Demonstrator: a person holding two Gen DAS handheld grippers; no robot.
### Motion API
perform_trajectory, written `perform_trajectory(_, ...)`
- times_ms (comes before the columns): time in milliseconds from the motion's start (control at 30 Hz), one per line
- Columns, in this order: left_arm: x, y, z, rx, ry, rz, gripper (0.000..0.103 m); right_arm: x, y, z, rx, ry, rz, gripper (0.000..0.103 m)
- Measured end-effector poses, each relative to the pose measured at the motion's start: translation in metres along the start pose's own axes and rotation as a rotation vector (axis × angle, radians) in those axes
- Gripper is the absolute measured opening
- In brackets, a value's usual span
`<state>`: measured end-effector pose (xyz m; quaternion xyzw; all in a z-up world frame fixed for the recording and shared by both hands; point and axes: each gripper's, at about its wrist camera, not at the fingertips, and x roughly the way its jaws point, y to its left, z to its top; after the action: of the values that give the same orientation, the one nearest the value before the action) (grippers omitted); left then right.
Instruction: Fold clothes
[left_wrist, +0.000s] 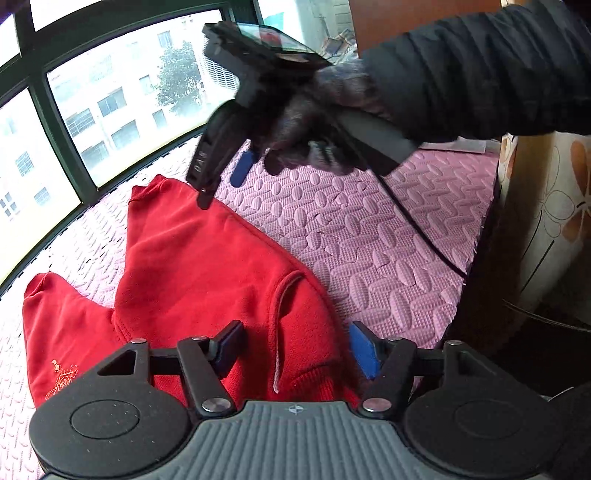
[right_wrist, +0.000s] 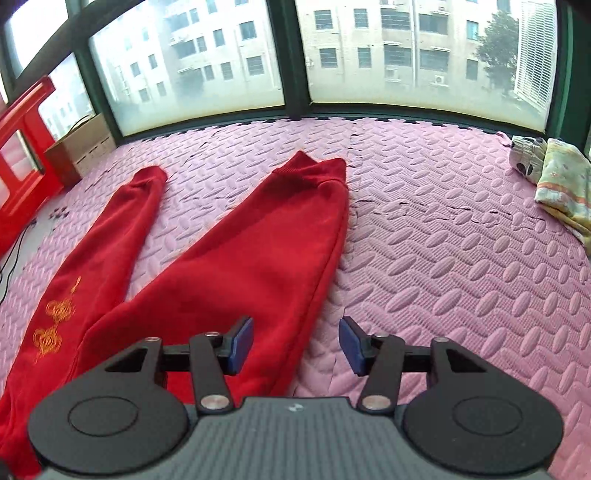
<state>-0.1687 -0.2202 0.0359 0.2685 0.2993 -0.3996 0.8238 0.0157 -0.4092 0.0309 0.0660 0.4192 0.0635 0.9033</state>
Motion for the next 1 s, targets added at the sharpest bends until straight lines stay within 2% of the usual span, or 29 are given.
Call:
perform_trajectory(67, 0.004, 0.001, -0.001, -0.004, 0.012, -0.002, 0.052, 0.015, -0.007, 0.012, 0.044, -0.009, -0.005, 0.050)
perform_trajectory(200, 0.007, 0.014, -0.002, -0.064, 0.021, -0.025, 0.030, 0.041, -0.014, 0.033, 0.092, -0.030, -0.032, 0.047)
perform_trajectory(333, 0.001, 0.039, 0.000, -0.189, 0.005, -0.090, 0.020, 0.067, -0.022, 0.052, 0.138, -0.035, -0.054, 0.045)
perform_trajectory(467, -0.010, 0.066, 0.000, -0.334, -0.032, -0.156, 0.018, 0.085, -0.024, 0.063, 0.164, -0.039, -0.058, 0.040)
perform_trajectory(533, -0.016, 0.079, -0.001, -0.401, -0.053, -0.181, 0.018, 0.091, -0.024, 0.068, 0.174, -0.041, -0.060, 0.033)
perform_trajectory(600, -0.022, 0.091, -0.003, -0.458, -0.074, -0.197, 0.018, 0.094, -0.023, 0.072, 0.179, -0.041, -0.067, 0.020)
perform_trajectory(700, -0.032, 0.105, -0.009, -0.536, -0.106, -0.211, 0.017, 0.091, -0.021, 0.079, 0.200, -0.055, -0.081, 0.011)
perform_trajectory(1000, -0.070, 0.135, -0.039, -0.763, -0.228, -0.206, 0.015, 0.067, 0.022, 0.119, 0.183, -0.135, -0.043, 0.009)
